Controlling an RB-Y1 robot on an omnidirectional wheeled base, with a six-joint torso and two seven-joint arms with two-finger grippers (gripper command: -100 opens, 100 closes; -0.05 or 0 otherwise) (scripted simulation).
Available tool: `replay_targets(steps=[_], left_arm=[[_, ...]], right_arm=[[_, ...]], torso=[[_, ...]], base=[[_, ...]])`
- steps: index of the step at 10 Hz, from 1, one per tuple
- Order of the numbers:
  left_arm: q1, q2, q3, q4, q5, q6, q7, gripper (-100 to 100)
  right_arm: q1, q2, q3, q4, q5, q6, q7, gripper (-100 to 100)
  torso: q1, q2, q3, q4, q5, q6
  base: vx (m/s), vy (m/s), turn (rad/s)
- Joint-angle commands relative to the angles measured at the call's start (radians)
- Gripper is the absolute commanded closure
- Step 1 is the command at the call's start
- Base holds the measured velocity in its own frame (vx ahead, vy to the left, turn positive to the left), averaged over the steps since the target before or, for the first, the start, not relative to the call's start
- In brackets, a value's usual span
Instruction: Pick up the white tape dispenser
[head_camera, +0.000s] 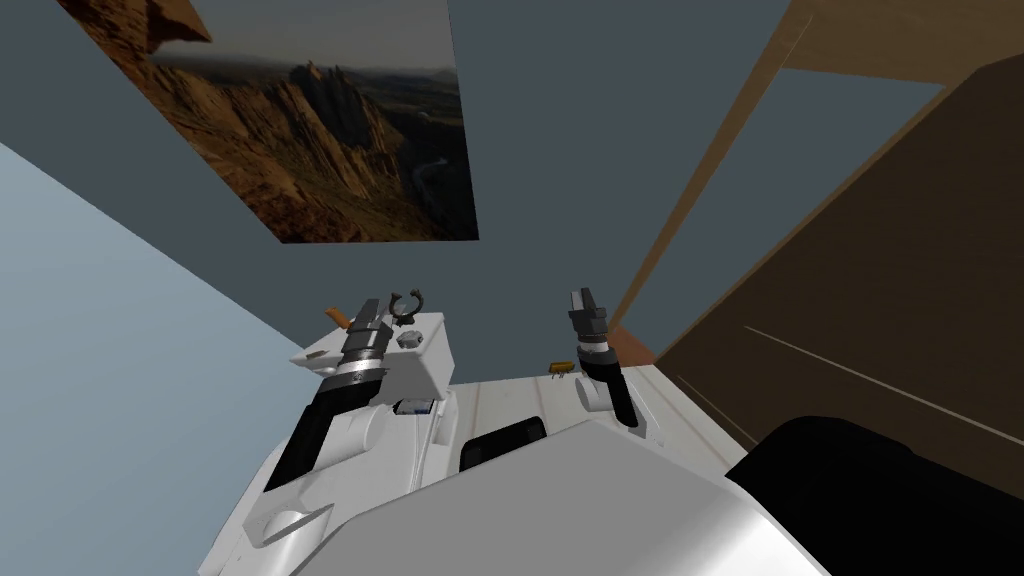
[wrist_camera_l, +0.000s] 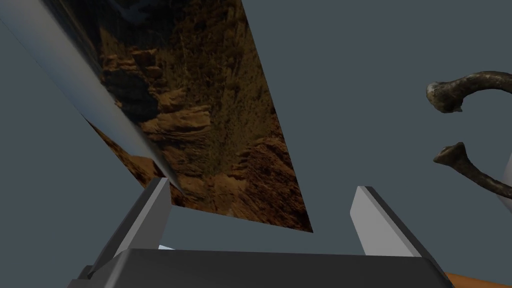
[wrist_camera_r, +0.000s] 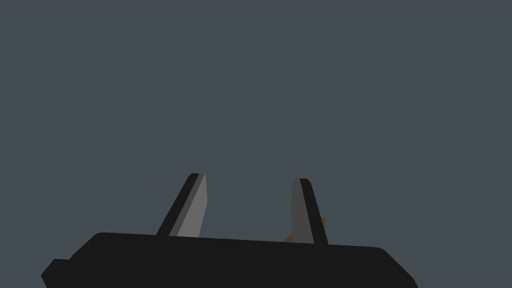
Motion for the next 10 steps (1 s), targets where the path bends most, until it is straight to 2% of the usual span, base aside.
replay_targets(steps=[1,2,3,4,5,8,9,10], left_arm=[[-0.050,0.019,0.009,0.017,0.000,0.050,-0.021,-100],[-0.053,0.019,0.009,0.017,0.000,0.070,-0.021,-100],[-0.094,0.035,0.018,0.037,0.000,0.103,-0.038,-100],[-0.103,0.035,0.018,0.037,0.000,0.125,-0.038,-100],[-0.140,0.049,0.028,0.060,-0.001,0.158,-0.055,-100],[-0.210,0.061,0.038,0.084,-0.002,0.238,-0.071,-100],[-0.210,0.061,0.038,0.084,-0.002,0.245,-0.071,-100],[-0.256,0.072,0.048,0.111,-0.005,0.284,-0.086,-100]], right_arm=[[0.000,0.000,0.000,0.000,0.000,0.000,0.000,0],[0.000,0.000,0.000,0.000,0.000,0.000,0.000,0],[0.000,0.000,0.000,0.000,0.000,0.000,0.000,0],[0.000,0.000,0.000,0.000,0.000,0.000,0.000,0],[0.000,0.000,0.000,0.000,0.000,0.000,0.000,0],[0.000,0.000,0.000,0.000,0.000,0.000,0.000,0],[0.000,0.000,0.000,0.000,0.000,0.000,0.000,0],[0.000,0.000,0.000,0.000,0.000,0.000,0.000,0]], torso=[[0.000,0.000,0.000,0.000,0.000,0.000],[0.000,0.000,0.000,0.000,0.000,0.000],[-0.001,0.000,0.000,0.000,0.000,0.000],[0.000,0.001,0.000,0.000,0.000,0.000],[0.000,0.000,0.000,0.000,0.000,0.000],[0.000,0.000,0.000,0.000,0.000,0.000],[0.000,0.000,0.000,0.000,0.000,0.000],[-0.002,0.000,0.000,0.000,0.000,0.000]], base=[[-0.031,0.039,0.095],[-0.027,0.028,0.043],[-0.041,0.041,0.070],[-0.031,0.039,0.055],[-0.028,0.045,0.114],[-0.026,0.039,0.054],[-0.015,0.016,-0.007],[-0.026,0.029,0.082]])
